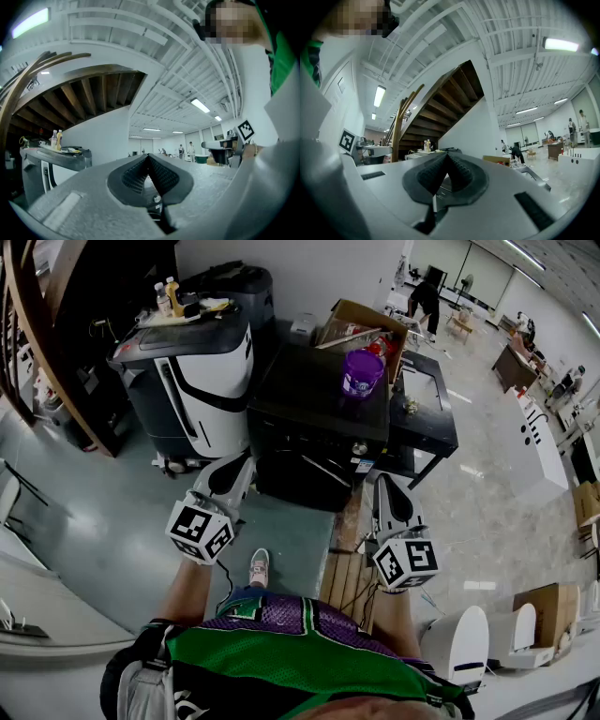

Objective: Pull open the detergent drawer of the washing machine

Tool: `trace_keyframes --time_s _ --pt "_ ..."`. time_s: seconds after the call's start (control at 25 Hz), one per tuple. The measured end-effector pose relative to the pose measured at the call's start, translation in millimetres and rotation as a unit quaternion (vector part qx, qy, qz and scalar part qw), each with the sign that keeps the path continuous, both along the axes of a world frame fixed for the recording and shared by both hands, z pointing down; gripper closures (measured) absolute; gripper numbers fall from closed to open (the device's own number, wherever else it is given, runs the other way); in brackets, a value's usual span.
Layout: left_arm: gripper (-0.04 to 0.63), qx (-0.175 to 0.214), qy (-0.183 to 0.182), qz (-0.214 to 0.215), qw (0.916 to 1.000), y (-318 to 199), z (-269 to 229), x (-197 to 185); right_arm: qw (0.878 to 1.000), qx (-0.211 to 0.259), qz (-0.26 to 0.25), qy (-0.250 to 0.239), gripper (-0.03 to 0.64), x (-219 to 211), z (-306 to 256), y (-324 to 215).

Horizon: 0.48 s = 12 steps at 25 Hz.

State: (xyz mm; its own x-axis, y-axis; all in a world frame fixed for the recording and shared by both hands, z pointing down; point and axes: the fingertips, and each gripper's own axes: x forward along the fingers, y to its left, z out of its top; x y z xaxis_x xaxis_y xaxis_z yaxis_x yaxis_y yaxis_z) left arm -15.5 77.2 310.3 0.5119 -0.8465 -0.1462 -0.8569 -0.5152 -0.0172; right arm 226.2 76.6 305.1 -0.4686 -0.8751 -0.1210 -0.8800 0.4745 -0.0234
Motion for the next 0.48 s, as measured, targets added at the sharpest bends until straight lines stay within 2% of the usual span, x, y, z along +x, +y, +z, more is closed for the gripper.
trace_keyframes --time_s 0.48 --pt "0.578 -0.006 0.008 -0.002 0.9999 8.7 3.0 2.0 1.000 0.002 0.002 0.006 0.618 -0.8 -0.9 9.2"
